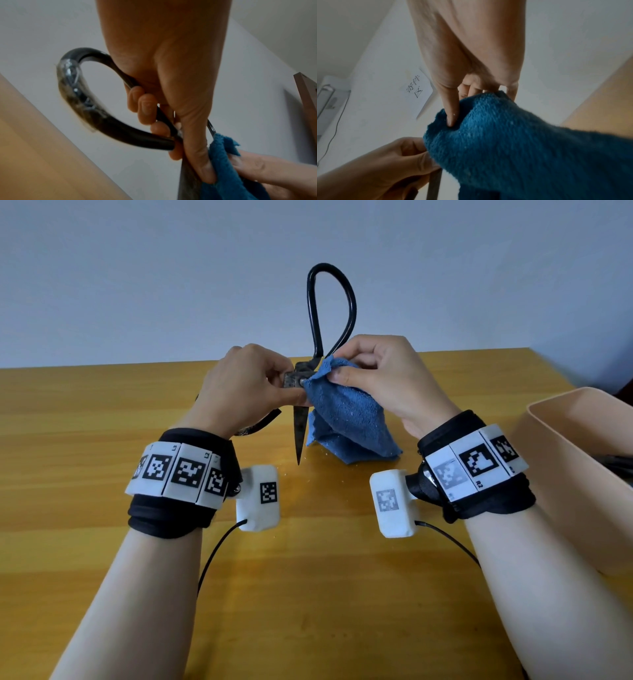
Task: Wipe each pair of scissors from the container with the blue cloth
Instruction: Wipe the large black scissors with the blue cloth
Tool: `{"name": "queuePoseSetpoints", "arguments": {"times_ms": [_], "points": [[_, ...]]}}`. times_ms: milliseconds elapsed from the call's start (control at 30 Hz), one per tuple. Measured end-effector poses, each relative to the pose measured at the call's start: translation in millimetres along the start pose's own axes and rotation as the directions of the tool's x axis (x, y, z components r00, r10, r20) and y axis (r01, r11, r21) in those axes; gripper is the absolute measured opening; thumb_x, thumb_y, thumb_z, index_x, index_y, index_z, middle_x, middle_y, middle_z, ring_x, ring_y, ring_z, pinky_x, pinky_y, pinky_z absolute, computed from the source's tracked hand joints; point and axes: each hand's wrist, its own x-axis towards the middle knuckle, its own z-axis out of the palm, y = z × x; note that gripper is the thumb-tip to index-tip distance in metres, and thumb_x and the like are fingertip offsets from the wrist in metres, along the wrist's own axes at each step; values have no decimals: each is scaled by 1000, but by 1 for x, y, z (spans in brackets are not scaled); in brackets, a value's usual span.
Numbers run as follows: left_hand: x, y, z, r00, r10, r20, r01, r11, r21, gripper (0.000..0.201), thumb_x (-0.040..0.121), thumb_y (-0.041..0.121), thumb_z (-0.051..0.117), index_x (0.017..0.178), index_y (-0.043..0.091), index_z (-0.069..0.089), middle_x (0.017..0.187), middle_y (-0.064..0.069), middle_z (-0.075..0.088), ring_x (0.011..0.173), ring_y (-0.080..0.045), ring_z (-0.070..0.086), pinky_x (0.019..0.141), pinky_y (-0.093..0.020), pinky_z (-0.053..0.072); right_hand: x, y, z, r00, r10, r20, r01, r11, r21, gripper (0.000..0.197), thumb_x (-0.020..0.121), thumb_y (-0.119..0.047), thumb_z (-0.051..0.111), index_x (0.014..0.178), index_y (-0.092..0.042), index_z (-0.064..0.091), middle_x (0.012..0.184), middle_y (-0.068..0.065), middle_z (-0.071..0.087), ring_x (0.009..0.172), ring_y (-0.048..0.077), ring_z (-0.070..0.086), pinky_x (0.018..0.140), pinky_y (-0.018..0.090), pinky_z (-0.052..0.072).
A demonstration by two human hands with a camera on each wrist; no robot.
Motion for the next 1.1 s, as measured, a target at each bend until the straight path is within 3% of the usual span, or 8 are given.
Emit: {"name": "queuePoseSetpoints", "arguments": {"times_ms": [233, 400, 533, 633, 800, 933, 1033, 1100], "points": [[-1, 3, 1, 1000, 17, -6, -17, 998, 63, 56, 70, 60, 77, 56, 17, 44, 50, 4, 45, 51, -14, 37, 55, -32, 34, 1, 0, 1, 999, 20, 44, -14, 992, -124, 18, 86, -7, 72, 103, -14, 71, 97, -4, 76, 92, 12, 70, 88, 35, 57], [-2, 5, 3, 999, 11, -52, -6, 995, 101, 60, 65, 67, 71, 59, 12, 49, 51, 3, 47, 53, -13, 38, 54, -33, 35, 2, -1, 4, 1000, -18, 20, 21, 982, -187, 16, 83, -16, 77, 99, -16, 71, 91, -2, 76, 85, 12, 70, 80, 30, 56], [-1, 8, 5, 996, 39, -86, -27, 991, 128, 54, 72, 57, 77, 59, 13, 47, 52, 5, 48, 54, -14, 41, 53, -31, 34, 2, 2, 7, 999, 2, -42, -7, 993, -117, 19, 77, -21, 84, 94, -15, 77, 88, -3, 76, 82, 10, 72, 76, 26, 59], [-2, 9, 5, 994, 52, -99, -37, 988, 150, 56, 73, 56, 77, 58, 14, 43, 52, 4, 47, 55, -15, 42, 52, -30, 32, 1, 2, 7, 999, 40, 9, -39, 996, -82, 17, 82, -21, 81, 98, -17, 80, 89, -2, 78, 85, 11, 73, 82, 34, 60], [-3, 9, 6, 995, 53, -80, -38, 984, 176, 55, 74, 56, 77, 59, 13, 46, 53, 4, 48, 58, -16, 43, 51, -29, 30, 1, 1, 4, 991, 72, 108, -52, 983, -174, 19, 91, -14, 69, 107, -20, 78, 99, -4, 76, 95, 9, 68, 80, 23, 54], [-3, 12, 7, 996, 45, -72, -31, 984, 177, 48, 75, 49, 76, 60, 12, 49, 54, 2, 50, 59, -17, 46, 50, -29, 30, 1, 2, 6, 997, 61, 50, -51, 981, -185, 17, 80, -24, 82, 93, -13, 79, 83, 0, 75, 79, 11, 70, 69, 27, 56], [-3, 11, 6, 996, 37, -80, -24, 987, 161, 49, 76, 46, 77, 56, 15, 45, 52, 2, 48, 56, -13, 44, 51, -29, 31, 1, 5, 8, 999, 45, -10, -46, 984, -169, 28, 74, -30, 87, 76, -6, 72, 61, -7, 58, 54, 1, 51, 50, 15, 40], [-3, 9, 5, 996, 27, -81, -15, 989, 147, 49, 75, 46, 78, 55, 16, 44, 51, 4, 46, 55, -12, 43, 52, -29, 32, 2, 6, 7, 999, 53, -15, -54, 987, -152, 29, 74, -31, 86, 76, -6, 73, 61, -5, 59, 54, 4, 52, 52, 15, 39]]}}
